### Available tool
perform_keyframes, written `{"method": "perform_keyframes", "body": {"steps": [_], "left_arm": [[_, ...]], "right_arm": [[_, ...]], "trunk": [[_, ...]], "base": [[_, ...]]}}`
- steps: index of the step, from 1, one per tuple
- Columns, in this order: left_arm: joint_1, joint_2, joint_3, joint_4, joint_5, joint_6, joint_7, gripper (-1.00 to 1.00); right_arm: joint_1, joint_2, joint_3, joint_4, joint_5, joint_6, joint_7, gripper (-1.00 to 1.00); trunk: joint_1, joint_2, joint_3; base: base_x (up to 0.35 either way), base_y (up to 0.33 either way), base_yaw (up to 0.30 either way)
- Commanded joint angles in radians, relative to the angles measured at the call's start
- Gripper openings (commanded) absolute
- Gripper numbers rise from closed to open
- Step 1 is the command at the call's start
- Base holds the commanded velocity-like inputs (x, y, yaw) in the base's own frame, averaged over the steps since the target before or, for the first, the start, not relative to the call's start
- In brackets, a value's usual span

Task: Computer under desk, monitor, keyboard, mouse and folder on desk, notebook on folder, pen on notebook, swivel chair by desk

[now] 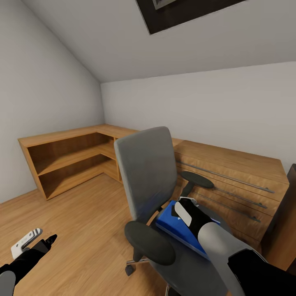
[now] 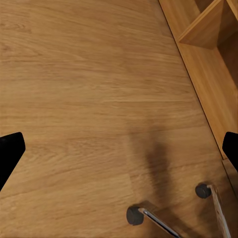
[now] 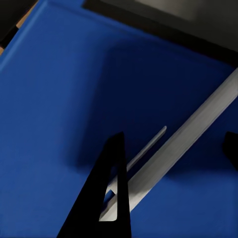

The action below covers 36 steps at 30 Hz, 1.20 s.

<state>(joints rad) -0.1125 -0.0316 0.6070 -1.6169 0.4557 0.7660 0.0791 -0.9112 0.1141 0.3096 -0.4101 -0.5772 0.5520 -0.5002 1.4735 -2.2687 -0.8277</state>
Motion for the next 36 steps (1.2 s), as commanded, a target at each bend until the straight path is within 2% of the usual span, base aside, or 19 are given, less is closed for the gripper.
{"method": "perform_keyframes", "body": {"steps": [1,8,12,15,32,36], "left_arm": [[-0.001,-0.001,0.001,-0.001,0.011,0.005,0.008,1.0],[-0.001,-0.001,0.001,-0.001,0.011,0.005,0.008,1.0],[-0.001,-0.001,0.002,-0.001,0.011,0.005,0.008,1.0],[-0.001,-0.001,0.002,-0.001,0.011,0.005,0.008,1.0],[-0.001,-0.001,0.002,-0.001,0.011,0.004,0.008,1.0],[-0.001,-0.001,0.002,-0.001,0.011,0.004,0.008,1.0]], "right_arm": [[0.0,-0.001,0.003,0.031,-0.033,0.0,-0.007,-1.0],[0.0,-0.001,-0.005,0.031,-0.033,0.011,-0.007,-1.0],[0.0,-0.001,-0.048,0.03,-0.033,0.035,-0.008,-1.0],[0.0,-0.001,-0.062,0.018,-0.032,0.07,-0.008,-1.0],[0.0,-0.001,-0.069,-0.006,-0.032,0.086,-0.007,-1.0],[0.0,-0.001,-0.069,-0.006,-0.032,0.086,-0.008,-1.0]], "trunk": [[0.0,0.0,-0.001],[0.0,0.0,-0.001],[0.0,0.0,-0.001],[0.0,0.0,-0.001],[0.0,0.0,-0.001],[-0.012,0.021,0.008]], "base": [[0.0,0.0,0.0],[0.0,0.0,0.0],[0.0,0.0,0.0],[0.0,0.0,0.0],[0.0,0.0,0.0],[0.0,0.0,0.0]]}}
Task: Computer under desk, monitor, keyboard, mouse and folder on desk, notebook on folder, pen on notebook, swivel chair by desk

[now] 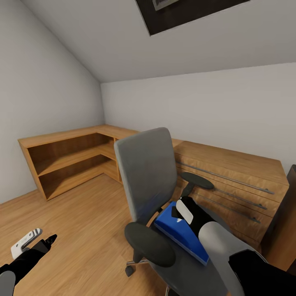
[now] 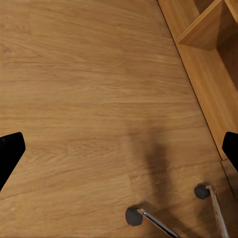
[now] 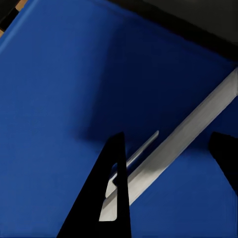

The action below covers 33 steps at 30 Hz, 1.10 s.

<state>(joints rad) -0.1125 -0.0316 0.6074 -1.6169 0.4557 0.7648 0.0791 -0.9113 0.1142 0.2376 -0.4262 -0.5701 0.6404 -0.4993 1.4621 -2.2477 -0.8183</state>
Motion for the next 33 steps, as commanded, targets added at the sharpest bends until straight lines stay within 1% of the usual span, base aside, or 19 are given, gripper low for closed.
{"method": "perform_keyframes", "body": {"steps": [1,15,18,33], "left_arm": [[-0.001,-0.001,0.001,-0.001,0.011,0.005,0.008,1.0],[-0.001,-0.001,0.002,-0.001,0.011,0.005,0.008,1.0],[-0.001,-0.001,0.002,-0.001,0.011,0.005,0.008,1.0],[-0.001,-0.001,0.002,-0.001,0.011,0.005,0.008,1.0]], "right_arm": [[0.0,-0.001,0.003,0.01,-0.039,-0.003,-0.008,-1.0],[0.0,-0.001,0.003,0.01,-0.039,-0.004,-0.008,-1.0],[0.0,-0.001,0.004,0.01,-0.039,-0.004,-0.008,-1.0],[0.0,-0.001,0.006,0.01,-0.039,-0.005,-0.008,-1.0]], "trunk": [[0.0,0.0,-0.001],[0.0,0.0,-0.001],[-0.012,0.021,0.008],[-0.012,0.021,0.008]], "base": [[0.0,0.0,0.0],[0.0,0.0,0.0],[0.0,0.0,0.0],[0.0,0.0,0.0]]}}
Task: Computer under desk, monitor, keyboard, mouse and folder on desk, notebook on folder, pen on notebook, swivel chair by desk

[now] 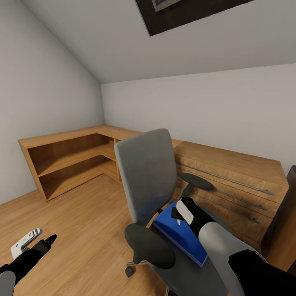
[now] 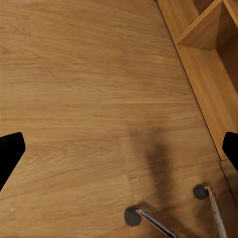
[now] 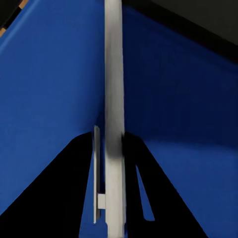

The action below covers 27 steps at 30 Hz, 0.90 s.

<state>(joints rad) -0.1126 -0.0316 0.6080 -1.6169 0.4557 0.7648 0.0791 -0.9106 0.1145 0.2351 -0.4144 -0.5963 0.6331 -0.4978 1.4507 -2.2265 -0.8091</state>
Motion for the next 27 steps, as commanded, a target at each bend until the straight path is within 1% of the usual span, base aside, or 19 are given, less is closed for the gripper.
{"method": "perform_keyframes", "body": {"steps": [1,20,27], "left_arm": [[-0.001,-0.001,0.001,-0.001,0.011,0.005,0.008,1.0],[-0.001,-0.002,0.002,-0.001,0.01,0.005,0.009,1.0],[-0.001,-0.002,0.002,-0.001,0.009,0.005,0.01,1.0]], "right_arm": [[-0.001,-0.001,0.008,-0.001,-0.013,0.002,-0.01,-1.0],[-0.001,-0.001,0.01,-0.001,-0.009,-0.003,-0.01,-1.0],[0.0,-0.001,0.012,-0.022,-0.002,-0.012,-0.014,-1.0]], "trunk": [[0.0,0.0,-0.001],[0.0,0.0,-0.001],[0.0,0.0,-0.001]], "base": [[0.0,0.0,0.0],[-0.001,0.0,0.0],[-0.216,-0.01,0.0]]}}
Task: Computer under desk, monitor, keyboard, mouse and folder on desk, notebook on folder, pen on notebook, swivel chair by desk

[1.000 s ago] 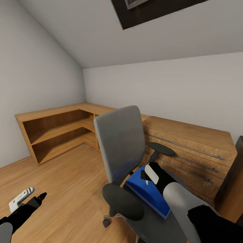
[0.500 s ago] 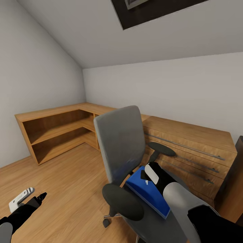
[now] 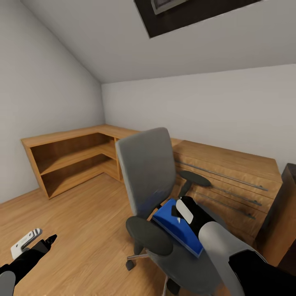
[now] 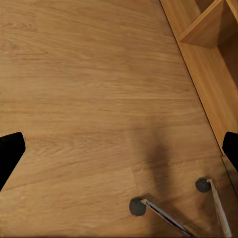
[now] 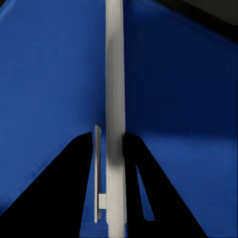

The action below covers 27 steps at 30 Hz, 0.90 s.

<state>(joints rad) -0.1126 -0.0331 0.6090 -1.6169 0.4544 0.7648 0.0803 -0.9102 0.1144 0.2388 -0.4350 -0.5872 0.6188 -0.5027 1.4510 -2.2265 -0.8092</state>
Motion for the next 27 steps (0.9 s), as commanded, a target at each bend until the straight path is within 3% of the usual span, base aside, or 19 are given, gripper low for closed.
{"method": "perform_keyframes", "body": {"steps": [1,9,16,19,24,26,27], "left_arm": [[-0.001,-0.001,0.001,-0.001,0.011,0.005,0.008,1.0],[-0.001,-0.002,0.0,0.0,0.007,0.004,0.011,1.0],[-0.001,-0.006,0.0,0.002,0.006,0.004,0.012,1.0],[-0.001,-0.007,0.0,0.002,0.006,0.004,0.012,1.0],[-0.001,-0.007,0.0,0.003,0.006,0.005,0.012,1.0],[-0.001,-0.007,0.0,0.003,0.006,0.005,0.012,1.0],[-0.001,-0.007,0.0,0.003,0.006,0.004,0.012,1.0]], "right_arm": [[-0.001,-0.001,0.008,-0.003,-0.011,0.002,-0.01,-1.0],[0.0,-0.002,0.009,-0.007,-0.006,-0.049,-0.011,-1.0],[0.001,-0.004,0.011,-0.042,-0.001,-0.055,-0.013,-1.0],[0.003,-0.008,0.011,-0.061,0.026,-0.051,-0.013,-1.0],[0.004,-0.009,0.011,-0.066,0.037,-0.05,-0.013,-1.0],[0.004,-0.015,0.011,-0.076,0.039,-0.05,-0.013,-1.0],[0.008,-0.033,0.011,-0.113,0.038,-0.048,-0.013,-1.0]], "trunk": [[-0.001,-0.001,-0.001],[-0.031,0.055,0.024],[-0.058,0.104,0.046],[-0.07,0.125,0.055],[-0.089,0.16,0.071],[-0.096,0.174,0.077],[-0.1,0.181,0.08]], "base": [[-0.162,-0.002,0.0],[-0.035,0.0,0.0],[-0.273,0.0,0.0],[-0.334,0.0,0.0],[-0.254,0.0,0.0],[-0.07,0.0,0.0],[-0.022,0.0,0.0]]}}
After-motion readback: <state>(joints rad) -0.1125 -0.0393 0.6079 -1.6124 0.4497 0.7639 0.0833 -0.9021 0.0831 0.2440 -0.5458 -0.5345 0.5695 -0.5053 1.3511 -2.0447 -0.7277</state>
